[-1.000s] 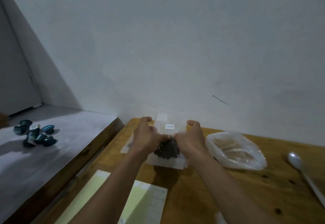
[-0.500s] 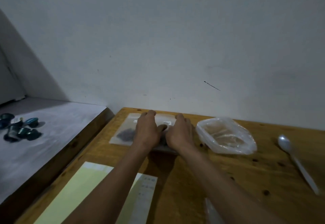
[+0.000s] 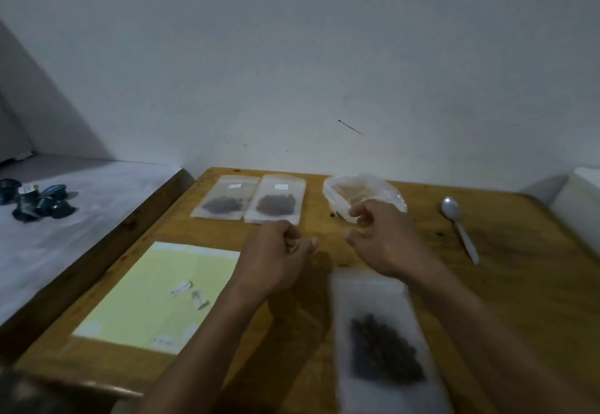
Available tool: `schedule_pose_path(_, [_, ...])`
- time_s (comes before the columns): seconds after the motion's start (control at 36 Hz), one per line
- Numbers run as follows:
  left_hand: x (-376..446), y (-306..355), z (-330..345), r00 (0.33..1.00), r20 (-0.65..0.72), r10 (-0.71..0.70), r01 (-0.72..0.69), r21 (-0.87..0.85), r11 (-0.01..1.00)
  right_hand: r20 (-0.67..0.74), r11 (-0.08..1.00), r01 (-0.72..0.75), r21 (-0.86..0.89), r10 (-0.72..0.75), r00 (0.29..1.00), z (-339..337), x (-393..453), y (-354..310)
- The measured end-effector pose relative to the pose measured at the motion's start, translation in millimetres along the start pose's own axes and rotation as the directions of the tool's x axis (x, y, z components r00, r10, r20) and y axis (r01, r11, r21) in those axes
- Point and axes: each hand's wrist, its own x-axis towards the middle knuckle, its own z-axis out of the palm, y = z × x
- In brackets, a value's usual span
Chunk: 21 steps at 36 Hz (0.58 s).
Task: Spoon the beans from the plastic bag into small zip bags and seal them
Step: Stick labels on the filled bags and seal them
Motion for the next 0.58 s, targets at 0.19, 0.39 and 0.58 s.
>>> schedule_pose_path(0.19, [-28, 14, 28, 0.985, 0.158, -0.07, 0.055, 0.101, 0.993, 0.071, 0.981, -0.153, -0.123, 0.162, 0.984, -11, -36, 39])
schedule_pose_path(0.39, [-43, 32, 35, 0.978, 0.186, -0.098, 0.072, 0.145, 0.987, -0.008, 0.985, -0.171, 0.0, 0.171, 0.985, 5, -48, 50])
schedule_pose_path(0.58, [-46, 36, 37, 0.974, 0.171, -0.147, 0.146, 0.021, 0.989, -0.129, 0.983, -0.095, 0.158, 0.116, 0.985, 4, -47, 50])
